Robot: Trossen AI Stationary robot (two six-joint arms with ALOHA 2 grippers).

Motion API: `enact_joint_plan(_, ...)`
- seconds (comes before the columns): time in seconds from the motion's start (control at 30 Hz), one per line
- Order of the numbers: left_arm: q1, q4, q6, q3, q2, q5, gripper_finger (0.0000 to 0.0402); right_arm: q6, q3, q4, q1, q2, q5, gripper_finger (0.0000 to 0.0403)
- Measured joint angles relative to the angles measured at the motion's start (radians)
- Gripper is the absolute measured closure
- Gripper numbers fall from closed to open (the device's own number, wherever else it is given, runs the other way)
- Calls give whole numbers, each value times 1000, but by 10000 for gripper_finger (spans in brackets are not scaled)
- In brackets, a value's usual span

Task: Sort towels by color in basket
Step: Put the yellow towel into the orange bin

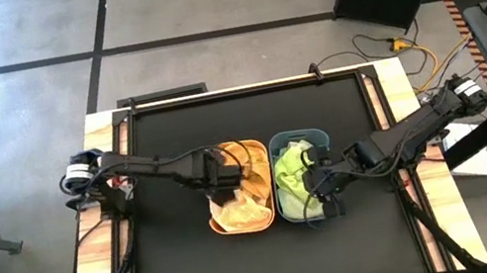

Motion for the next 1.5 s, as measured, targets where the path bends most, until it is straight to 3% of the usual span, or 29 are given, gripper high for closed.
enact_joint_plan(0.17,-28,189,76,-18,-6,143,248,33,0,-10,36,-8,0,241)
enact_joint_plan(0.43,-93,359,254,122,-9,127,248,27,0,-1,40,-1,2,258)
enact_joint_plan(0.7,23,583,375,34,58,172,248,20,-1,27,36,0,2,277)
enact_joint_plan(0.87,79,568,339,-70,98,276,248,46,-1,22,36,0,1,284)
enact_joint_plan(1.13,65,592,262,-191,87,249,248,35,-32,59,34,6,22,281)
enact_joint_plan(1.33,65,607,362,-144,86,208,248,34,-30,69,33,1,27,265)
enact_joint_plan(1.5,55,525,431,-40,79,191,239,-12,12,56,37,-36,29,255)
